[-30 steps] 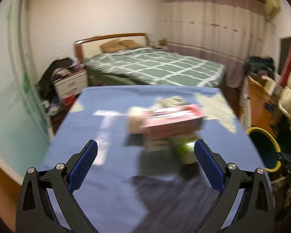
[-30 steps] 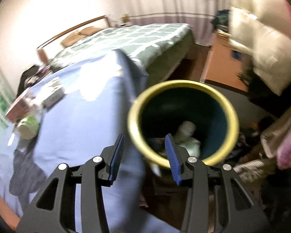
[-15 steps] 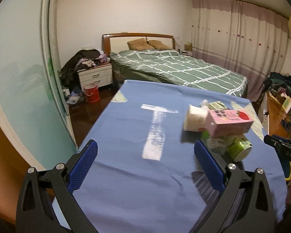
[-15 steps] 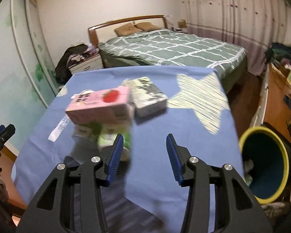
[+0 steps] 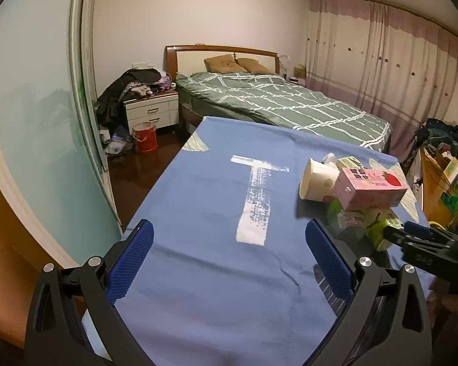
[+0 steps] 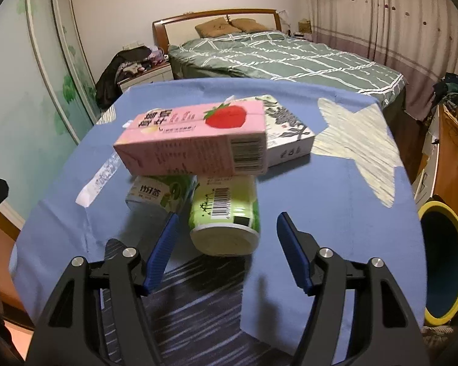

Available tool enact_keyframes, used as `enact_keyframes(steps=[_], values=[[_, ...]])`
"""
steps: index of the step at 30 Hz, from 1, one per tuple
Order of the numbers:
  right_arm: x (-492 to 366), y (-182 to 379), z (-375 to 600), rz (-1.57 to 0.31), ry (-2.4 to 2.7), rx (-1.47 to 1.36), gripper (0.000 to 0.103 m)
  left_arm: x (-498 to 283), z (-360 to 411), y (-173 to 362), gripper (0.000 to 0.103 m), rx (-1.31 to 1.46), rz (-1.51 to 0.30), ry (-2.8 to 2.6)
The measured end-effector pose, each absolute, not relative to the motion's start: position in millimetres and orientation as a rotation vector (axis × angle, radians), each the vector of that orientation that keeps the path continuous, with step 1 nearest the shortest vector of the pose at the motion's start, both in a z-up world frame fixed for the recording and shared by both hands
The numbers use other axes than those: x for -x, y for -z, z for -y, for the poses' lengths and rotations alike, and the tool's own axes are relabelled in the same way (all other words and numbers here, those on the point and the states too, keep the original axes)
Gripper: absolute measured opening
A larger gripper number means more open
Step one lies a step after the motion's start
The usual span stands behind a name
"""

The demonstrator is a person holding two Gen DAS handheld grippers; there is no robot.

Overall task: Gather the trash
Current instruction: 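Grasp the green-labelled bottle with the right gripper and lift it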

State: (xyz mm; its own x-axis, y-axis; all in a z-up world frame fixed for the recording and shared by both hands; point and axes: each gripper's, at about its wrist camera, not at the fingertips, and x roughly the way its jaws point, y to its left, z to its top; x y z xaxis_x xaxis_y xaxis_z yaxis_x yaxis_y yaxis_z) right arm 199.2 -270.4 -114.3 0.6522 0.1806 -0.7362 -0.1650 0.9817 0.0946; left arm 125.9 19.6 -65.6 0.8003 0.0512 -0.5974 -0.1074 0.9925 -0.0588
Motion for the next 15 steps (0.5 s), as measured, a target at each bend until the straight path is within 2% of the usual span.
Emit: enact_keyframes(steps=[5,7,8,15], values=[[-208,126,267,-0.86,-0.195,-0.018,0.063,-127,-13,68,0.098,0.088,-0.644,-0.07],[-208,127,268,-0.855,-0.195,-0.026,0.052,-127,-10,67,0.098,0.085,-0.645,-0.066],[-208,126,269,-0.855,-0.196,-0.029,0.051,-128,-10,68,0.098,0.084,-0.646,-0.065],[-185,107,283,-0.807,-0.2,-0.045,0.05,-130,-5,72,0.098,0.088,-0.66,-0.051]])
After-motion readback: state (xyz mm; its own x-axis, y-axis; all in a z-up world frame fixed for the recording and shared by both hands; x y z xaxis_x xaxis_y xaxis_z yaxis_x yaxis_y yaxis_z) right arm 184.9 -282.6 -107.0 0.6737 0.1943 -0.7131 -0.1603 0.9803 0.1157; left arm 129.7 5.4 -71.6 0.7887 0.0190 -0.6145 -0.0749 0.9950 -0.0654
